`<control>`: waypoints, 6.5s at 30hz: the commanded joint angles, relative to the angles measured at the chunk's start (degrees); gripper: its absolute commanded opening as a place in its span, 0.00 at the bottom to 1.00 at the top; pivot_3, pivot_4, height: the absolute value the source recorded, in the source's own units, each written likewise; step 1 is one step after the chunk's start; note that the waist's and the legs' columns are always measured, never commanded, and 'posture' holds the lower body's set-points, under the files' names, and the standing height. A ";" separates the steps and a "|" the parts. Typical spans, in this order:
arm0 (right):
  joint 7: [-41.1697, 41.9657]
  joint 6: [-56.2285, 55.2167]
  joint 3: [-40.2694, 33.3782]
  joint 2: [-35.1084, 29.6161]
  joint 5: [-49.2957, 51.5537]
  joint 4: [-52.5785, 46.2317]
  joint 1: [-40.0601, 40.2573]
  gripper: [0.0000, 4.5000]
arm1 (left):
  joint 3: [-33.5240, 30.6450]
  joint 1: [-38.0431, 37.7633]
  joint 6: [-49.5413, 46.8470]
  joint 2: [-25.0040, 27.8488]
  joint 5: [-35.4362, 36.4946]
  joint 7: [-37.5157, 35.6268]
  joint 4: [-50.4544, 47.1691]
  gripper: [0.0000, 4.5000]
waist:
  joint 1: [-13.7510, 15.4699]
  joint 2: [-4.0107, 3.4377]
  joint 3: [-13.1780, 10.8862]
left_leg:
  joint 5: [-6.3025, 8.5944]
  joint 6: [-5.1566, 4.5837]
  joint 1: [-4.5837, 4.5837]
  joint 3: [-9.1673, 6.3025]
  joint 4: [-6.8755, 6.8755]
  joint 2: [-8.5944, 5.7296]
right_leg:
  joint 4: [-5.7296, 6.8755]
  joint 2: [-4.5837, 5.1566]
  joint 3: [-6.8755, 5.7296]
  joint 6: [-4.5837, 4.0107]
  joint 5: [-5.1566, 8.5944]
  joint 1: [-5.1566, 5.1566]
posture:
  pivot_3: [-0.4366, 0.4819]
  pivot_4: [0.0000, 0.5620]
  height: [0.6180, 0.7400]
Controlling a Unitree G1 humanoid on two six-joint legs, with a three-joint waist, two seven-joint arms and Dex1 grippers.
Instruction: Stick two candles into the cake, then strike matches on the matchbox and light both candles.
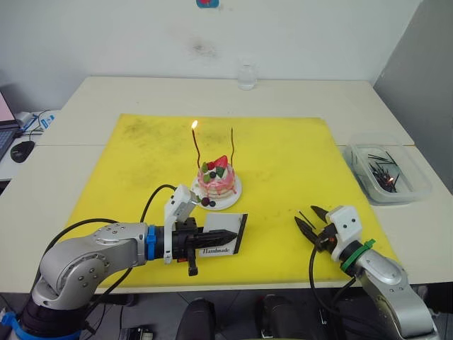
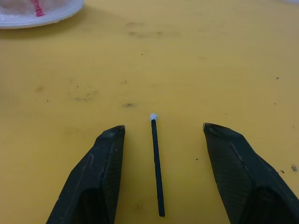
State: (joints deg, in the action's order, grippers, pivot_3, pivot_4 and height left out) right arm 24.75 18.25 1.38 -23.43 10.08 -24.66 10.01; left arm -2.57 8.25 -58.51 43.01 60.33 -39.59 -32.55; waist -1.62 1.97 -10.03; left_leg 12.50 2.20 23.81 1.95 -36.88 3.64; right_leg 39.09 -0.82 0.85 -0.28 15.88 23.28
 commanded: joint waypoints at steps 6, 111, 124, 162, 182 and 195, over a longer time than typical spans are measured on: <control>-1.64 1.96 1.55 0.89 -1.71 -0.95 0.09 0.01 | -0.15 0.26 -0.03 0.42 0.53 -0.51 -1.14 0.00 | 0.02 0.09 0.08 | 0.00 0.00 -0.03 -0.01 -0.03 0.02 | 0.00 0.01 0.00 0.00 -0.01 -0.04 | 0.48 0.27 0.91; 29.78 18.27 6.30 -24.49 9.78 -16.92 -31.88 0.01 | 2.32 20.01 1.40 -7.53 -8.65 -1.36 7.70 0.00 | 0.29 0.14 0.08 | -0.01 0.02 0.03 -0.03 -0.08 0.00 | -0.01 -0.03 -0.04 0.08 -0.05 -0.05 | 0.48 0.27 0.91; 3.71 33.18 -2.23 -8.23 10.65 -20.20 -17.24 0.01 | 4.59 16.24 2.26 -8.63 -10.29 -0.71 4.23 0.00 | 0.46 0.15 0.09 | -0.02 0.02 0.02 -0.01 -0.08 -0.04 | 0.05 -0.03 -0.01 0.09 -0.06 -0.03 | 0.48 0.27 0.91; -3.40 -1.09 4.01 3.30 -2.57 2.38 -3.87 0.61 | 4.89 16.00 1.61 -7.52 -10.18 -1.85 4.40 0.00 | 0.15 0.14 0.10 | -0.01 0.01 0.01 0.00 -0.08 -0.07 | 0.03 -0.09 0.00 0.11 -0.07 -0.04 | 0.48 0.27 0.91; -4.38 6.11 4.91 4.21 -2.49 -3.52 -3.99 0.01 | 4.49 16.29 1.12 -8.51 -9.47 -1.14 5.27 0.00 | 0.16 0.14 0.11 | -0.01 0.01 0.00 -0.01 -0.09 -0.06 | 0.03 -0.09 -0.01 0.11 -0.07 -0.05 | 0.48 0.27 0.91; 11.74 18.35 0.94 -16.68 7.49 -27.26 -17.06 0.01 | 3.08 23.89 -4.72 -15.02 -4.99 3.15 13.57 0.00 | 0.19 0.14 0.10 | -0.01 0.01 0.01 -0.05 -0.10 -0.14 | -0.01 -0.11 -0.06 0.14 -0.09 -0.08 | 0.48 0.27 0.91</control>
State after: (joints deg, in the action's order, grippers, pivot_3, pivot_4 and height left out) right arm 33.27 36.11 3.44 -37.85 15.95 -49.05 -5.26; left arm 1.66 30.56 -62.72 28.48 54.16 -36.57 -19.41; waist -1.43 2.11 -9.93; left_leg 12.48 2.20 23.82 1.90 -36.98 3.49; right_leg 39.08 -0.93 0.80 -0.14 15.80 23.20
